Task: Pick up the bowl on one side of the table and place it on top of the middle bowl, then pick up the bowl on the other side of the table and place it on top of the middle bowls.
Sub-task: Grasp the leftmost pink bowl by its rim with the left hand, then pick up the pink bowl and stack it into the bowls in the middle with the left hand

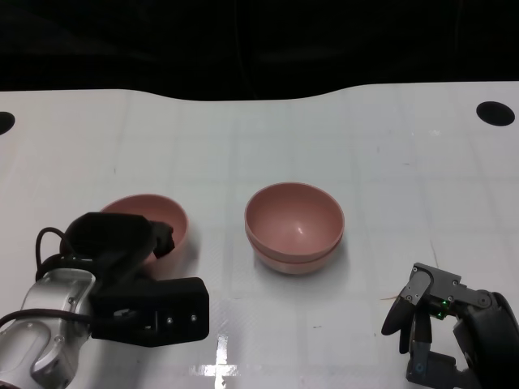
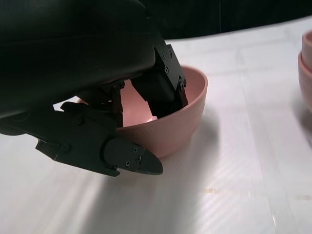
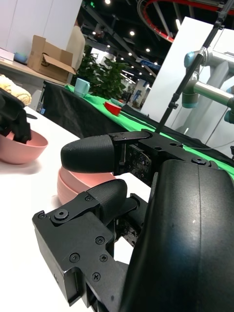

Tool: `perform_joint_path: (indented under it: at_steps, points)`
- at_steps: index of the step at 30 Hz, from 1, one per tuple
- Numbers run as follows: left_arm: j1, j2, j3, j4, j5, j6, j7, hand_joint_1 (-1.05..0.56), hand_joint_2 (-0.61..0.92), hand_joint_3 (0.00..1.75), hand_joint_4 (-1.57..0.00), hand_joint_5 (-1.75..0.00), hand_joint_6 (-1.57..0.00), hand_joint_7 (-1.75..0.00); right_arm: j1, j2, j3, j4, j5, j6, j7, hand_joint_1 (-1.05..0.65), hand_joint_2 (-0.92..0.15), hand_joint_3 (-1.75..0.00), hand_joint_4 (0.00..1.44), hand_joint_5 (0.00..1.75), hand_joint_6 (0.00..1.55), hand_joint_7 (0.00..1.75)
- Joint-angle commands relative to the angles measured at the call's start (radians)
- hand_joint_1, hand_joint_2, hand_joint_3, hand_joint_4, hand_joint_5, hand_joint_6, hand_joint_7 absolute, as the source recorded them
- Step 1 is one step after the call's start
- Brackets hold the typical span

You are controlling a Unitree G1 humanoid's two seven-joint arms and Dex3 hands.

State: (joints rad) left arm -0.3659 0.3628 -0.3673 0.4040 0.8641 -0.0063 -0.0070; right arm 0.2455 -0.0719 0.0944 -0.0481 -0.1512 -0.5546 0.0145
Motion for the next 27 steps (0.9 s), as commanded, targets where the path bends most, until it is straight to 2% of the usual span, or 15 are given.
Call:
perform_joint_path:
  at_steps: [1,2,4,6,7,9,12,15,18,22,27]
  points:
    - [-0.017,0.017,-0.003,0.019,-0.003,-0.027,0.077,-0.22,0.92,0.29,-0.84,-1.74,-0.58,-1.68,-0.006,-0.005,-0.013,0.013,0.007,-0.01,-0.005,-0.04,-0.23,-1.63,0.93,1.75,0.86,1.46]
    - [-0.021,0.018,-0.004,0.018,-0.004,-0.028,0.084,-0.22,0.91,0.31,-0.84,-1.75,-0.57,-1.69,-0.007,-0.005,-0.013,0.015,0.009,-0.013,-0.004,-0.04,-0.23,-1.63,0.94,1.75,0.86,1.46]
    - [-0.028,0.021,-0.004,0.017,-0.003,-0.042,0.119,-0.22,0.9,0.35,-0.83,-1.75,-0.6,-1.47,-0.01,-0.005,-0.013,0.021,0.014,-0.017,-0.001,-0.04,-0.22,-1.64,0.93,1.75,0.87,1.46]
    - [-0.034,0.021,-0.002,0.011,0.001,-0.042,0.149,-0.23,0.85,0.37,-0.85,-1.75,-0.71,-1.26,-0.014,-0.006,-0.015,0.027,0.018,-0.019,0.002,-0.04,-0.22,-1.66,0.93,1.75,0.87,1.46]
    - [-0.036,0.019,0.001,0.006,0.001,-0.042,0.166,-0.23,0.84,0.38,-0.84,-1.75,-0.72,-1.26,-0.014,-0.007,-0.016,0.027,0.017,-0.018,0.002,-0.04,-0.21,-1.66,0.93,1.75,0.87,1.46]
    - [-0.04,0.016,0.014,0.004,-0.012,-0.076,0.239,-0.22,0.79,0.42,-0.81,-1.75,-0.62,-1.63,-0.013,-0.006,-0.017,0.026,0.017,-0.011,0.002,-0.05,-0.21,-1.67,0.93,1.75,0.87,1.46]
    - [-0.052,0.013,0.026,0.001,-0.03,-0.127,0.314,-0.22,0.67,0.71,-0.79,-1.75,-0.61,-1.73,-0.015,-0.006,-0.016,0.033,0.019,-0.016,0.006,-0.03,-0.2,-1.68,0.93,1.75,0.88,1.45]
    - [-0.073,0.006,0.026,-0.003,-0.041,-0.169,0.347,-0.23,0.65,0.77,-0.79,-1.75,-0.61,-1.74,-0.016,-0.011,-0.016,0.039,0.008,-0.023,0.005,-0.03,-0.19,-1.69,0.93,1.75,0.88,1.45]
    - [-0.097,-0.007,0.011,-0.008,-0.038,-0.207,0.371,-0.22,0.59,0.77,-0.81,-1.75,-0.62,-1.74,-0.016,-0.013,-0.017,0.045,0.004,-0.03,0.005,-0.03,-0.2,-1.68,0.93,1.75,0.88,1.45]
    - [-0.118,-0.042,-0.006,-0.025,-0.063,-0.249,0.341,-0.22,0.56,0.86,-0.82,-1.75,-0.73,-1.54,-0.014,-0.014,-0.016,0.043,0.007,-0.023,0.01,-0.03,-0.21,-1.67,0.93,1.75,0.88,1.44]
    - [-0.158,-0.084,-0.039,-0.005,-0.098,-0.317,0.295,-0.21,0.57,0.9,-0.82,-1.75,-0.73,-1.5,-0.013,-0.015,-0.016,0.044,-0.004,-0.028,0.008,-0.02,-0.21,-1.66,0.92,1.75,0.88,1.45]
